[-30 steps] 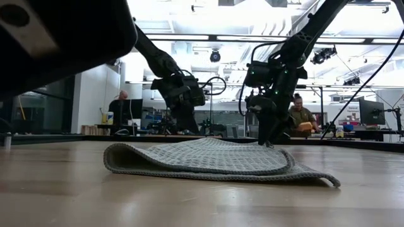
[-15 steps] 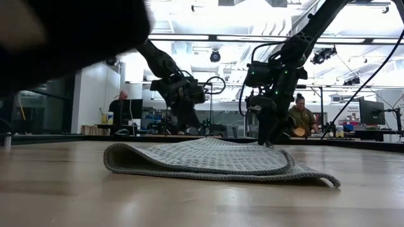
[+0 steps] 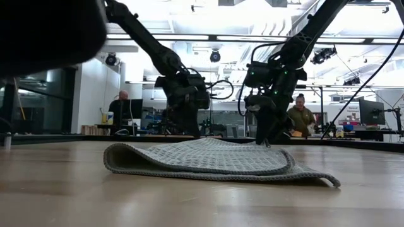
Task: Fold microfiber towels
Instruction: Fold the gray microfiber towel
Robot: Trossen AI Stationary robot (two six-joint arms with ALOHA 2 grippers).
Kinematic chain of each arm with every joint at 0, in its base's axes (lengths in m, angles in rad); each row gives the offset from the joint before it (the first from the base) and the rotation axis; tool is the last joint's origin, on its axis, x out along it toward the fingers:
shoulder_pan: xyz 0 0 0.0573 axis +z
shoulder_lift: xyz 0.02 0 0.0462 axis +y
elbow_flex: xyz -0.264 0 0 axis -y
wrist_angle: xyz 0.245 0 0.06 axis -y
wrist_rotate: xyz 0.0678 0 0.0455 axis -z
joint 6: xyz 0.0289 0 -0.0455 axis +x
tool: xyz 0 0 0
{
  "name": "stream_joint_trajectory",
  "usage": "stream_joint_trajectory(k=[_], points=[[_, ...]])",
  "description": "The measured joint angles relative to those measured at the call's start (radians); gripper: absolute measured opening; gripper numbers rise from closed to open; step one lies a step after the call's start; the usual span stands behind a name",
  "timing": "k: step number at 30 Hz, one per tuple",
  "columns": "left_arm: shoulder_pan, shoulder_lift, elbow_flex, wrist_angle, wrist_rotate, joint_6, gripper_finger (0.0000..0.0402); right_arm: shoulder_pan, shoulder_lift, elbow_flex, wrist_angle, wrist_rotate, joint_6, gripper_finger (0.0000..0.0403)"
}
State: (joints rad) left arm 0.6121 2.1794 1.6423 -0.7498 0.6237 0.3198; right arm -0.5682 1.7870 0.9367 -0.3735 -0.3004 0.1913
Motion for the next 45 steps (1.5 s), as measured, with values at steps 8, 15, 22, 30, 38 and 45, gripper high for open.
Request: stream_joint_trajectory(k=[8, 15, 22, 30, 38, 45], points=[[-0.01, -0.001, 0.0, -0.027, -0.006, -0.008, 0.001, 0.019, 0.001, 0.0, 0.008, -0.013, -0.001, 0.0151], [-0.01, -0.001, 0.0, -0.024, -0.006, 0.041, 0.0041, 0.032, 0.002, -0.001, 0.014, -0.019, -0.003, 0.0151], [-0.01, -0.001, 0.0, 0.03, 0.02, -0.005, 0.0115, 0.032, 0.002, -0.001, 0.013, -0.02, -0.004, 0.0151], [-0.01, -0.002, 0.0, 0.055, 0.07, -0.088, 0.0127, 0.032, 0.002, -0.001, 0.012, -0.02, -0.004, 0.0151], [-0.01, -0.002, 0.0, 0.045, -0.03, -0.223, 0.0127, 0.032, 0.001, -0.001, 0.012, -0.02, -0.004, 0.0151], [-0.037, -0.002, 0.02, 0.032, -0.086, -0.274, 0.0127, 0.032, 0.001, -0.001, 0.012, -0.021, -0.013, 0.0151]])
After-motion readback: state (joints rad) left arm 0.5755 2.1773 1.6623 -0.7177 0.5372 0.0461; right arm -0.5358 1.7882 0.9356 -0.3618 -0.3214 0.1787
